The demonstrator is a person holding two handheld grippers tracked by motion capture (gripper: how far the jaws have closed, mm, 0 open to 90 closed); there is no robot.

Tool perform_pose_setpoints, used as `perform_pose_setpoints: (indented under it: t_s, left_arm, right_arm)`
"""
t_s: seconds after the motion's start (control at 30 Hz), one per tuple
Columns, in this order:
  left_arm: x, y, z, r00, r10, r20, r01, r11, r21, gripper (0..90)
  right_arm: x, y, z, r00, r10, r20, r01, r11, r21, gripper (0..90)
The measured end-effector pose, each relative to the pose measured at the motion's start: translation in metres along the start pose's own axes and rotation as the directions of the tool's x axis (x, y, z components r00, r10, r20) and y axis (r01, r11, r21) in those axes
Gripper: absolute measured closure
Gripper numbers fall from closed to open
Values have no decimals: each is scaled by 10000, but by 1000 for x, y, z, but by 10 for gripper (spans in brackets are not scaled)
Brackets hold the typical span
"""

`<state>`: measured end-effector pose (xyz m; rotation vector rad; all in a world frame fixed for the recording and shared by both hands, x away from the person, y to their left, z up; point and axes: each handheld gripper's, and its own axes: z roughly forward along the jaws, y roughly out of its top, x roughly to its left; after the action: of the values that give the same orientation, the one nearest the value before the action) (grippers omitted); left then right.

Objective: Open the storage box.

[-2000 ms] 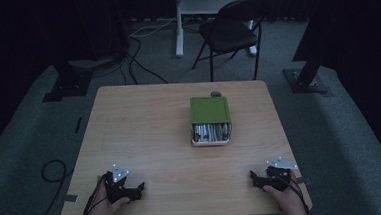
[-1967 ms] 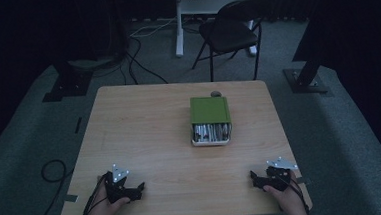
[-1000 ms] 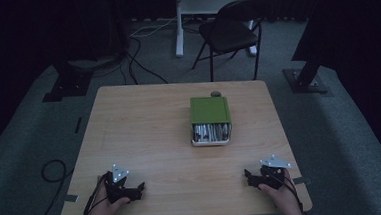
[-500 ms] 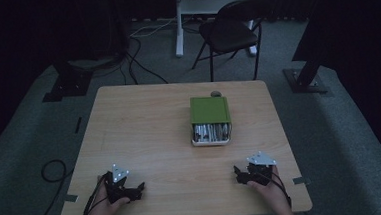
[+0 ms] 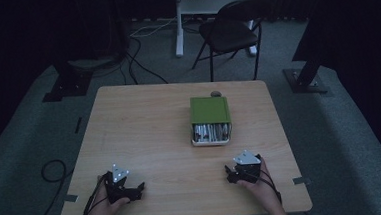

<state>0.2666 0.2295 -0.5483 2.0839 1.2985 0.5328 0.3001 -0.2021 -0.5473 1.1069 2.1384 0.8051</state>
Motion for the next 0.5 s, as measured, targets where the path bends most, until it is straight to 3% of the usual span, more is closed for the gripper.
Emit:
perform_pose_setpoints:
  t_s: [0.23,0.33,0.5]
  left_arm:
    - [0,0,0,10000,-1,0,1,10000,0,10]
    - [0,0,0,10000,-1,1,1,10000,-3,10]
    - [0,0,0,10000,2,2,-2,10000,0,10]
  right_arm:
    - [6,11,5,9993,-379,43,380,9991,-174,128]
    - [11,15,7,9968,-754,277,760,9969,-207,136]
    - [20,19,12,9851,-1588,663,1603,9869,-185,145]
